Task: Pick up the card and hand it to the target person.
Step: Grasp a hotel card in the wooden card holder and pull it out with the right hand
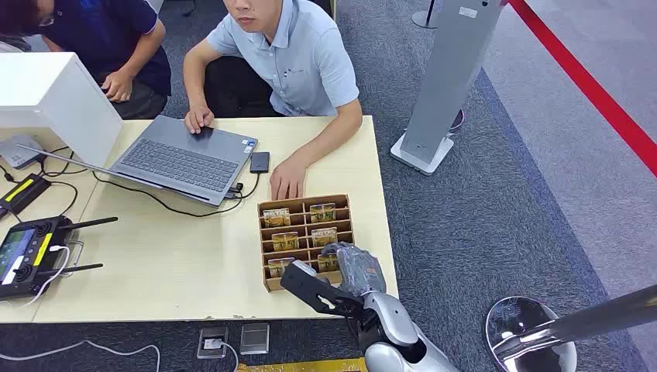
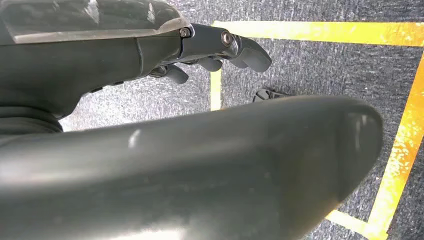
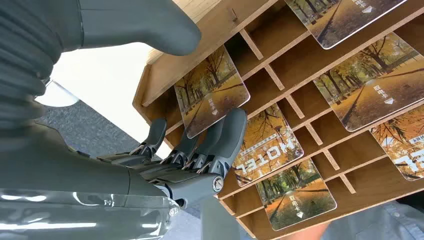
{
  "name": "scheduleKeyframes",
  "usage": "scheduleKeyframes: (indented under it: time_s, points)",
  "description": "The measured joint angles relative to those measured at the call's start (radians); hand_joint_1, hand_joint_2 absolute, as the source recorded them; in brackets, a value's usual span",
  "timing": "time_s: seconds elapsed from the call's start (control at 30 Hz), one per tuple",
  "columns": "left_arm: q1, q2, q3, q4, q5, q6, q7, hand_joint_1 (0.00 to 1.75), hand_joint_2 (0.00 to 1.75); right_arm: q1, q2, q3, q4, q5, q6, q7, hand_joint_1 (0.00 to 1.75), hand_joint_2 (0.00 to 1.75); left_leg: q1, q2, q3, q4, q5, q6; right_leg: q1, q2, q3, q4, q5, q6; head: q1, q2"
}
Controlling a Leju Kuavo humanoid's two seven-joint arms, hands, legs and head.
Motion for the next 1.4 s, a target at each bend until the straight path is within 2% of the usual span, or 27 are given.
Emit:
scheduleKeyframes:
  time_s: [0.3,0.47,0.53,0.63,0.8,1.03,1.1,1.17,1.23,1.4]
  points:
    - [0.000,0.000,0.000,0.000,0.000,0.000,0.000,0.00,0.00,-0.007,0.007,0.001,0.010,-0.001,0.000,0.000,0.76,1.75,0.000,0.000,0.000,0.000,0.000,0.000,0.000,0.000,0.000,0.000,0.000,0.000,0.000,0.000]
    - [0.000,0.000,0.000,0.000,0.000,0.000,0.000,0.00,0.00,-0.009,0.009,0.001,0.015,-0.002,0.000,0.000,0.52,1.75,0.000,0.000,0.000,0.000,0.000,0.000,0.000,0.000,0.000,0.000,0.000,0.000,0.000,0.000]
    - [0.000,0.000,0.000,0.000,0.000,0.000,0.000,0.00,0.00,-0.008,0.009,0.002,0.016,-0.003,0.000,0.000,0.48,1.75,0.000,0.000,0.000,0.000,0.000,0.000,0.000,0.000,0.000,0.000,0.000,0.000,0.000,0.000]
    - [0.000,0.000,0.000,0.000,0.000,0.000,0.000,0.00,0.00,-0.008,0.009,0.004,0.018,-0.006,0.001,0.001,0.55,1.75,0.000,0.000,0.000,0.000,0.000,0.000,0.000,0.000,0.000,0.000,0.000,0.000,0.000,0.000]
    - [0.000,-0.001,0.000,0.000,0.000,0.000,0.000,0.00,0.00,-0.008,0.009,0.008,0.021,-0.007,0.001,0.003,0.53,1.75,0.000,0.000,0.000,0.000,0.000,0.000,0.000,0.000,0.000,0.000,0.000,0.000,0.000,0.000]
    - [0.000,-0.001,0.000,0.000,0.000,0.000,0.000,0.00,0.00,-0.008,0.009,0.012,0.021,-0.012,0.003,0.006,0.70,1.75,0.000,0.000,0.000,0.000,0.000,0.000,0.000,0.000,0.000,0.000,0.000,0.000,0.000,0.000]
    - [0.000,-0.001,0.000,0.000,0.000,0.000,0.000,0.00,0.00,-0.008,0.009,0.012,0.021,-0.015,0.003,0.007,0.89,1.75,0.000,0.000,0.000,0.000,0.000,0.000,0.000,0.000,0.000,0.000,0.000,0.000,0.000,0.000]
    - [0.000,-0.001,0.000,0.000,0.000,0.000,0.000,0.00,0.00,-0.009,0.009,0.012,0.021,-0.017,0.003,0.008,1.17,1.75,0.000,0.000,0.000,0.000,0.000,0.000,0.000,0.000,0.000,0.000,0.000,0.000,0.000,0.000]
    - [0.000,-0.001,0.000,0.000,0.000,0.000,0.000,0.00,0.00,-0.010,0.009,0.012,0.022,-0.019,0.003,0.010,1.31,1.75,0.000,0.000,0.000,0.000,0.000,0.000,0.000,0.000,0.000,0.000,0.000,0.000,0.000,0.000]
    - [0.000,-0.001,0.000,0.000,0.000,0.001,0.000,0.00,0.00,-0.012,0.009,0.012,0.022,-0.021,0.002,0.011,1.32,1.75,0.000,0.000,0.000,0.000,0.000,0.000,0.000,0.000,0.000,0.000,0.000,0.000,0.000,0.000]
